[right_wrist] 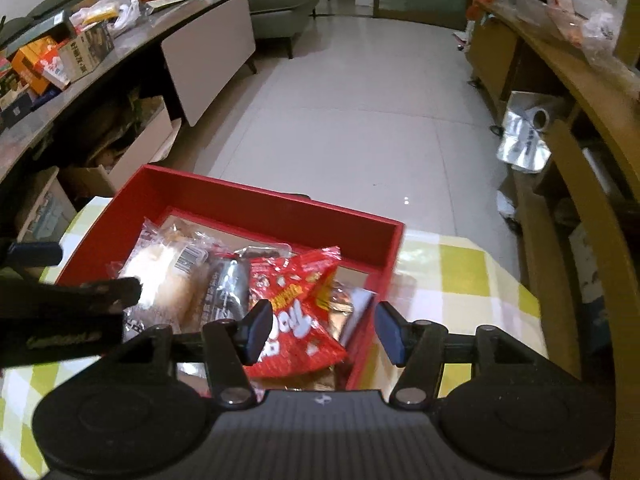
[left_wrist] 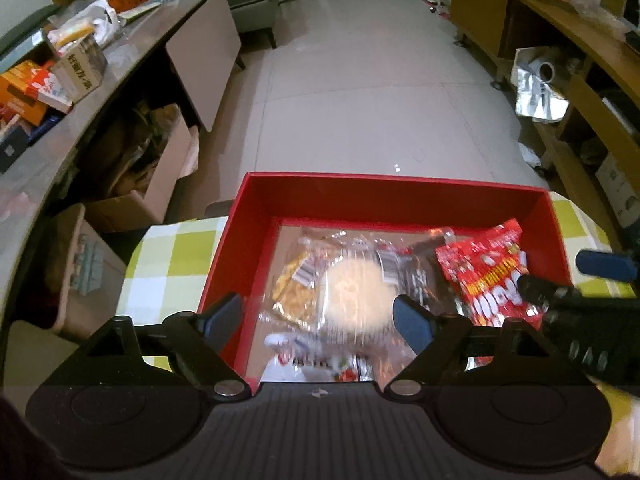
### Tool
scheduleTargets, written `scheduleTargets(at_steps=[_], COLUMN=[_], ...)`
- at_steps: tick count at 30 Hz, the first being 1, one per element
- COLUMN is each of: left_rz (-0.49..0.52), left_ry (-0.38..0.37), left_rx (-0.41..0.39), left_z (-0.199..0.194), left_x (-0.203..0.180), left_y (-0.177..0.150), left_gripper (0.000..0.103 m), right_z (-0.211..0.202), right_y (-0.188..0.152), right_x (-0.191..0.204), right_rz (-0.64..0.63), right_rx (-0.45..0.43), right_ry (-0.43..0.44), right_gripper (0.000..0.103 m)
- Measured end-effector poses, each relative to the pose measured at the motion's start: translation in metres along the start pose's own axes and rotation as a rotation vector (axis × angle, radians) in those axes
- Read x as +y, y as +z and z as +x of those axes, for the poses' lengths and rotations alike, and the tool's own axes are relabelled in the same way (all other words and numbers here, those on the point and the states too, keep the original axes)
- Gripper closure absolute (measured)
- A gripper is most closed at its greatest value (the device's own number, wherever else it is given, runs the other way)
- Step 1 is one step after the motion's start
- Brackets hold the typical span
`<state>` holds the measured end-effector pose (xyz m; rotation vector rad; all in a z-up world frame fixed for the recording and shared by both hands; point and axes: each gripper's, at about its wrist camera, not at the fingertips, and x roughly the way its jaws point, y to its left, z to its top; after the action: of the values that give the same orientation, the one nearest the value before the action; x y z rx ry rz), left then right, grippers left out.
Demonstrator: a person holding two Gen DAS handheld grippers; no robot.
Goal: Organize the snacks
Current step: 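Lower both bags into the box and open both tools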
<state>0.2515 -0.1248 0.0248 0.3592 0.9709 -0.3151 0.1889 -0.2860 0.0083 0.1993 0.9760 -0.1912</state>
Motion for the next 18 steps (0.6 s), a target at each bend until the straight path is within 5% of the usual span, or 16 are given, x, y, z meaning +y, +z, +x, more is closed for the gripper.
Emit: scheduleTargets(at_steps=[18], left_rz=[0.084], left_ry=[-0.072], left_rx=[0.12], left_z=[-0.029], left_x=[-0.038], left_y=[-0.084], left_gripper=[0.016], right_z=[-0.03], right_y=[-0.079], right_x=[-0.03], right_rz=[0.1], right_rx=[0.191], right_ry=[-0.073], right_gripper=[0.029])
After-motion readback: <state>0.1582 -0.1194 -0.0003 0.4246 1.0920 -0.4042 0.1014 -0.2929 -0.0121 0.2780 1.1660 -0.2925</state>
